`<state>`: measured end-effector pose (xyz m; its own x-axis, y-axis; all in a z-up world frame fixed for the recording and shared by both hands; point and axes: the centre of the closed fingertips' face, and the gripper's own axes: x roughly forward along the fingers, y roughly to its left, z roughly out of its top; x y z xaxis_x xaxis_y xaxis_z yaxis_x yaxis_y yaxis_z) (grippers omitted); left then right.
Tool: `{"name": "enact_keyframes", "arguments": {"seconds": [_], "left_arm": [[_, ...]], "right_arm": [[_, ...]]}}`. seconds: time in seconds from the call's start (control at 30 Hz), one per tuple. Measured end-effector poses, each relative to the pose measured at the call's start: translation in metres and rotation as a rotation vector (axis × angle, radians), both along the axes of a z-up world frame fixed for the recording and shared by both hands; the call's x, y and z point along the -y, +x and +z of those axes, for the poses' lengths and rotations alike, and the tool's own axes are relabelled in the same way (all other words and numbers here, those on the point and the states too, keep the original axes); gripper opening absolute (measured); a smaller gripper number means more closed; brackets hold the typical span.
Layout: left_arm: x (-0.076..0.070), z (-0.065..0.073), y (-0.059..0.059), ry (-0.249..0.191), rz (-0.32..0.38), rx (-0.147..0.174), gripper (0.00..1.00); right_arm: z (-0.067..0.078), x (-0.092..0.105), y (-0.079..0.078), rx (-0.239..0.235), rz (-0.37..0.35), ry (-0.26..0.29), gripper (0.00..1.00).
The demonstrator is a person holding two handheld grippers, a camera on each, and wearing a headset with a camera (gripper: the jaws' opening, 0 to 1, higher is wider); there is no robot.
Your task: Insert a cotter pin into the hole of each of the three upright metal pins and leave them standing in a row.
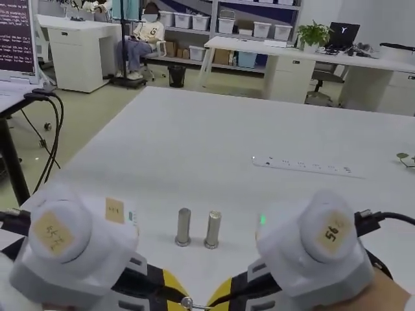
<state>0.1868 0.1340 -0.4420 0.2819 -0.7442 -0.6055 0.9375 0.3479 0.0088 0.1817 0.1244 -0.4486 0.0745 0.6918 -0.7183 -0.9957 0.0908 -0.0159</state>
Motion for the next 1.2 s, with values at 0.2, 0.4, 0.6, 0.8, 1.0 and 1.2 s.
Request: {"name": "enact_keyframes", "arguments": {"seconds": [0.2, 0.4, 0.6, 0.8, 1.0, 1.2], "left_arm": [[0.001, -0.001, 0.001, 0.014, -0.009, 0.002, 0.05], [0.003, -0.001, 0.001, 0.027, -0.011, 0.004, 0.05], [0.004, -0.001, 0.002, 0.045, -0.018, 0.006, 0.05], [0.004, 0.000, 0.002, 0.036, -0.008, -0.001, 0.05], [0.004, 0.000, 0.001, 0.039, -0.008, 0.004, 0.05], [0.004, 0.000, 0.001, 0.042, -0.006, 0.007, 0.05]], "right_arm": [[-0.002, -0.004, 0.000, -0.003, 0.021, -0.008, 0.00], [-0.002, -0.009, 0.000, 0.001, 0.049, -0.009, 0.00], [-0.002, -0.011, 0.001, 0.035, 0.094, -0.019, 0.00], [0.000, -0.007, 0.005, 0.038, 0.052, 0.015, 0.13], [0.001, 0.003, 0.005, 0.028, 0.036, 0.014, 0.10], [0.004, 0.003, 0.001, -0.009, 0.028, 0.045, 0.00]]}}
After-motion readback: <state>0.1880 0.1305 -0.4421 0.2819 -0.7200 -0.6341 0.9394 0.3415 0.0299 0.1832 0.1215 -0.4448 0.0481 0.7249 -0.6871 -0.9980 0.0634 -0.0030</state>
